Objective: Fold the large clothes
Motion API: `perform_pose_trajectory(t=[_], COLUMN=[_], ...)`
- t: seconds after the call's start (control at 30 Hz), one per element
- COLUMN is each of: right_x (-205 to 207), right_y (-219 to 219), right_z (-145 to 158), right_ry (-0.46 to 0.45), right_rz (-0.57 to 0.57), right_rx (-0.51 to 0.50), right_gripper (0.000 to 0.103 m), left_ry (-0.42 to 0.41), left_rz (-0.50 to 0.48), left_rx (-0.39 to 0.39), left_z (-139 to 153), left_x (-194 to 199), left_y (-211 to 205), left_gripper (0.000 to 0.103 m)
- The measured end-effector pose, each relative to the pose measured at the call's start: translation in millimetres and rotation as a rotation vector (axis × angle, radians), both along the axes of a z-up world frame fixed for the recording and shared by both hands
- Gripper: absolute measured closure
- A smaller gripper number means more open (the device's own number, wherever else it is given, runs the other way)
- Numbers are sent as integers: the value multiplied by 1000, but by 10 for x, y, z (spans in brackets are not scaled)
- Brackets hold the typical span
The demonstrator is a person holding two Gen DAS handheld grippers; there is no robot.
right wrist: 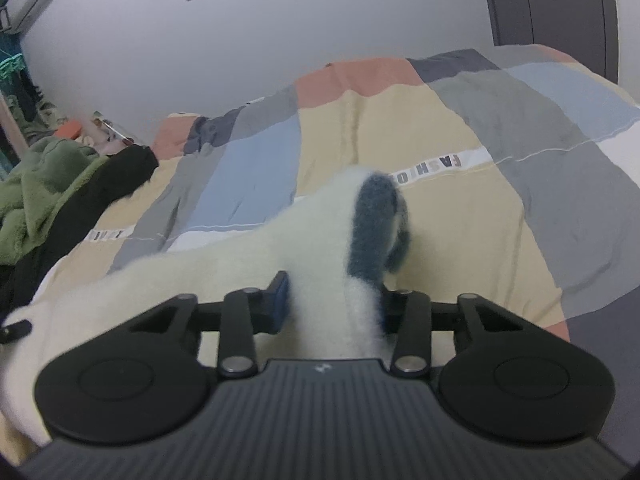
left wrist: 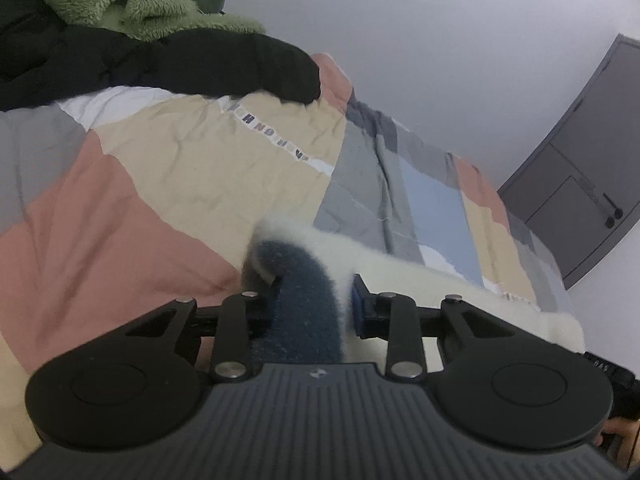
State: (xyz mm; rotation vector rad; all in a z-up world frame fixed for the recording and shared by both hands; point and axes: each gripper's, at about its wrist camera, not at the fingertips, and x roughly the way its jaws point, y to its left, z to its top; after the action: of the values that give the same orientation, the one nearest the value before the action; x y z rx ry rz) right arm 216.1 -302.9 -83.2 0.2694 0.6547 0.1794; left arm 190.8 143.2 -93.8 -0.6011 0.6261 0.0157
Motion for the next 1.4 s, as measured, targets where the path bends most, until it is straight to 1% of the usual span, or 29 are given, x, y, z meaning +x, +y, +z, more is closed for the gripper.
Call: perform_pose_trajectory(t=[0.07, 0.13, 0.2, 0.27, 0.37, 0.5, 0.57, 0.63, 0.77, 0.87, 0.9, 0.93, 0.97, 1.0, 1.1, 1.13, 1.2, 1.27, 1.33, 1.37, 1.4], right_x=[-22, -37, -39, -25, -31, -49, -43, -30, -17, -22, -31, -41, -46, -35, 74, 117, 170, 160, 119, 82, 39], right_y=[-30, -14, 26, 31, 12, 16, 11, 4, 36, 35, 36, 36, 36, 30, 12, 14, 15, 1, -21, -42, -66], right_z=[-18, -19, 9, 33, 28, 3, -13, -35, -34, -7, 7, 19, 26, 21, -70, -114, -166, -191, -171, -155, -137], right_ry=[2, -7, -9, -9, -10, -24, -20, -20, -42, -64, -75, -91, -106, -112, -74, -67, -62, -55, -55, -54, -50], right_rz=[-4, 7, 20, 31, 31, 28, 23, 17, 6, -8, -15, -26, -37, -52, -90, -89, -82, -92, -98, -105, -115], right_rx=[17, 9, -20, -37, -31, -34, -16, -5, -17, -12, -10, -8, -7, -2, 20, 19, 13, 45, 69, 88, 108], right_gripper=[64, 70, 70, 71, 71, 71, 71, 71, 74, 75, 75, 75, 75, 75, 74, 73, 71, 70, 67, 66, 64], left_ry=[-11, -26, -28, -37, -44, -48, -44, -43, -57, -98, -121, -151, -165, -170, -124, -87, -43, -38, -39, -40, -39], left_rz=[18, 26, 29, 35, 27, 27, 30, 28, 16, 39, 33, 21, 15, 10, -2, -7, -8, -9, -11, -12, -14], left_rx=[-22, 2, 21, 14, 20, 3, -5, 11, 32, 33, 55, 101, 123, 124, 129, 128, 107, 77, 65, 65, 70], left_z=[18, 26, 34, 47, 38, 22, 2, 4, 30, 106, 150, 189, 205, 203, 121, 64, -34, -71, -46, -19, 18], left_x=[-69, -104, -128, -163, -163, -161, -147, -141, -167, -205, -208, -201, -186, -149, 19, 80, 138, 144, 114, 88, 51], left_y=[-17, -69, -108, -110, -110, -93, -77, -92, -106, -127, -162, -212, -237, -248, -229, -212, -161, -109, -91, -98, -114], left_gripper=[70, 70, 72, 72, 72, 72, 72, 72, 73, 74, 74, 74, 74, 74, 74, 74, 74, 73, 72, 70, 59])
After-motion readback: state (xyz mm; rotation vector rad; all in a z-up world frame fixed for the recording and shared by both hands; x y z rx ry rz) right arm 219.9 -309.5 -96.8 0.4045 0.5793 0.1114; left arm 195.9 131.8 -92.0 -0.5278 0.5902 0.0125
